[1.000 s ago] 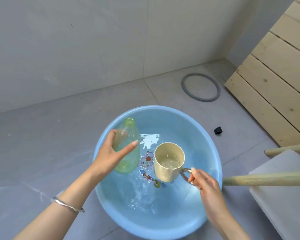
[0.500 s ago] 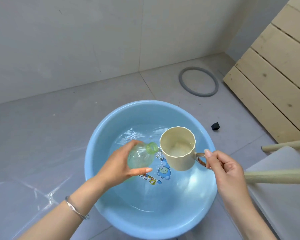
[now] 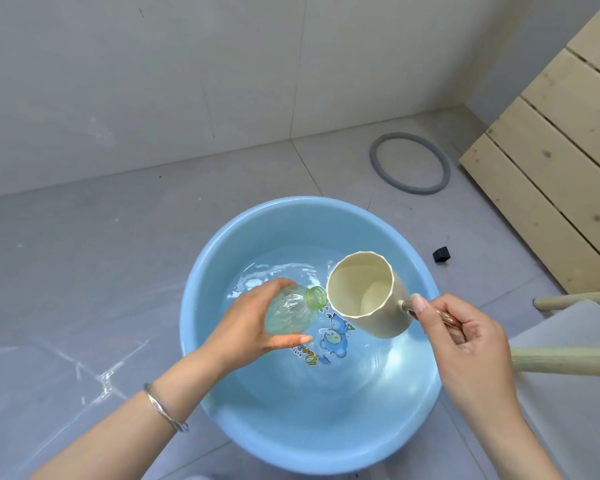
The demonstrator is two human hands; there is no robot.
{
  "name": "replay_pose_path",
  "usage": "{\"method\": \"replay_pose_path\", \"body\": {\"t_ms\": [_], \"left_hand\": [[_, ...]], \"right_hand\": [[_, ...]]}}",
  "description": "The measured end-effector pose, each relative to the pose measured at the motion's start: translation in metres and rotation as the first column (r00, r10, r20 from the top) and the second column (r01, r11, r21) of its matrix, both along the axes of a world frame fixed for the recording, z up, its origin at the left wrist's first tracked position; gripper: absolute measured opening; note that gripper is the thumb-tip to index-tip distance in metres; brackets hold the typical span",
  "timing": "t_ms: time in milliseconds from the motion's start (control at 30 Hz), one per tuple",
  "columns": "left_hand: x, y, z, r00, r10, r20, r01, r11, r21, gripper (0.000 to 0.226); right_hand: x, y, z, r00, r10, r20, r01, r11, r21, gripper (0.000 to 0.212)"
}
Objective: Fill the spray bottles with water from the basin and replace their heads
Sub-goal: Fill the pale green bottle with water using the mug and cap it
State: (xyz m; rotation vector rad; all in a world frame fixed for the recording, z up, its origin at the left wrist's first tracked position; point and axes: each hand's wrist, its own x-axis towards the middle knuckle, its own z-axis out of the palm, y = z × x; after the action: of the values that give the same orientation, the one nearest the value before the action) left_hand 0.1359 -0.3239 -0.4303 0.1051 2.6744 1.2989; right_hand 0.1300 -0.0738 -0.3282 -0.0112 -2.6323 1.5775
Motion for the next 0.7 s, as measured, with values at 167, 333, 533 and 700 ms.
{"method": "replay_pose_path", "body": {"t_ms": [167, 333, 533, 700], "left_hand": [[0.001, 0.000, -0.001, 1.000, 0.024, 0.008, -0.024, 1.000, 0.010, 0.085], [0.001, -0.002, -0.002, 1.000, 0.022, 0.005, -0.022, 1.000, 0.010, 0.088], [0.001, -0.002, -0.003, 1.000, 0.016, 0.013, -0.016, 1.000, 0.008, 0.088], [0.001, -0.001, -0.002, 1.000, 0.022, 0.004, -0.022, 1.000, 0.008, 0.085]], "right_hand": [[0.003, -0.007, 0.006, 0.999, 0.037, -0.038, -0.035, 0.998, 0.049, 0.042], [0.007, -0.010, 0.012, 0.997, 0.044, -0.065, -0.037, 0.994, 0.098, 0.041], [0.009, -0.013, 0.019, 0.995, 0.054, -0.086, -0.040, 0.987, 0.157, 0.035], [0.010, -0.014, 0.022, 0.990, 0.071, -0.122, -0.047, 0.981, 0.189, 0.031]]}}
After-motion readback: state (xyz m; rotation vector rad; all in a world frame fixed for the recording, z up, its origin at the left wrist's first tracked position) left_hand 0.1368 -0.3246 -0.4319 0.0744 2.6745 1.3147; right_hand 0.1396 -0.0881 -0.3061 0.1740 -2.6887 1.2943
